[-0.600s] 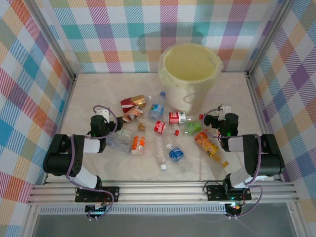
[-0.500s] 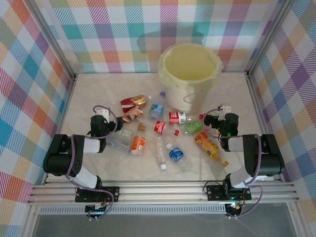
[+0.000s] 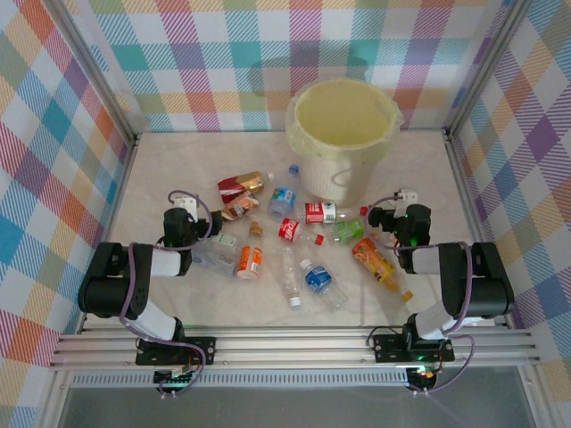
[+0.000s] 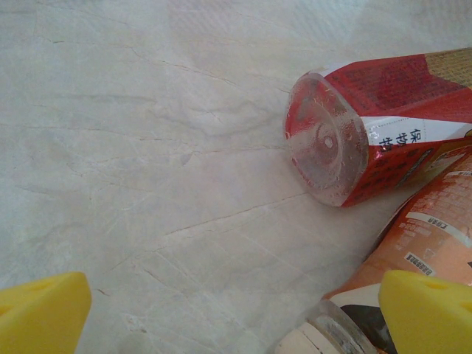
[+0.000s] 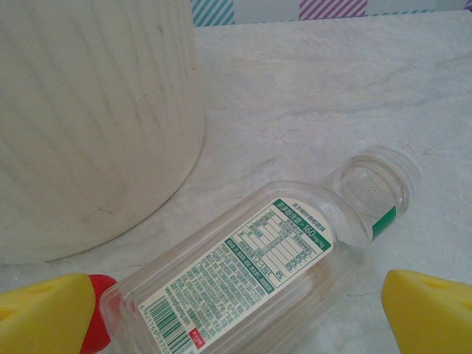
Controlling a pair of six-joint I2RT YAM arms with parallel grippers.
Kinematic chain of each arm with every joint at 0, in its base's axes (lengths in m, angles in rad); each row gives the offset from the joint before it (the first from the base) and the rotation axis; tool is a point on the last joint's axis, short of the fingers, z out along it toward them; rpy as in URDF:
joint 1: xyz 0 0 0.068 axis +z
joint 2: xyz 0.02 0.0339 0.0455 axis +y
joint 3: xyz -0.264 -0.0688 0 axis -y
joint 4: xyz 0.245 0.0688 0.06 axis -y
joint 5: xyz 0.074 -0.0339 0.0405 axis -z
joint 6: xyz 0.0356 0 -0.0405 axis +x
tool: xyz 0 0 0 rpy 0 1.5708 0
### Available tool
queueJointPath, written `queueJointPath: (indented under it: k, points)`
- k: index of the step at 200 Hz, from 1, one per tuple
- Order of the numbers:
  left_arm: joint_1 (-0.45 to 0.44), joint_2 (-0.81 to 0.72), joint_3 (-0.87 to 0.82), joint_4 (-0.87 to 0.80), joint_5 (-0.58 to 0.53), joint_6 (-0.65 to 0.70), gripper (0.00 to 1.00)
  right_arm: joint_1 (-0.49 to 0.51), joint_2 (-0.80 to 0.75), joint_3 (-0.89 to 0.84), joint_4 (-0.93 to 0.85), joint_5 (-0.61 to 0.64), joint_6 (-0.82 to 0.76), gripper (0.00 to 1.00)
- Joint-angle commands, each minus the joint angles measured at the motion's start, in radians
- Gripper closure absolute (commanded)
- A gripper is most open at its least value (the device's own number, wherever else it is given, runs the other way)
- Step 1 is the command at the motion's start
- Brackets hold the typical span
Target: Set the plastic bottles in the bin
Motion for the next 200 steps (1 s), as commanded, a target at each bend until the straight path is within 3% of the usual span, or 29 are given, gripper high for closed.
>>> queueJointPath:
  k: [1,155,200]
  points:
    - [0.006,0.002,0.018,0.009,0.009,-0.005,0.00,-0.007,0.001,0.019,0.003,-0.024,-0.008,0.00]
    - [0.005,-0.001,0.012,0.020,0.008,-0.004,0.00,-0.009,-0.001,0.012,0.013,-0.025,-0.010,0.00]
    - [-0.001,-0.149,-0.023,-0.035,-0.031,-0.013,0.00,-0.005,-0.090,-0.018,-0.007,-0.026,-0.015,0.00]
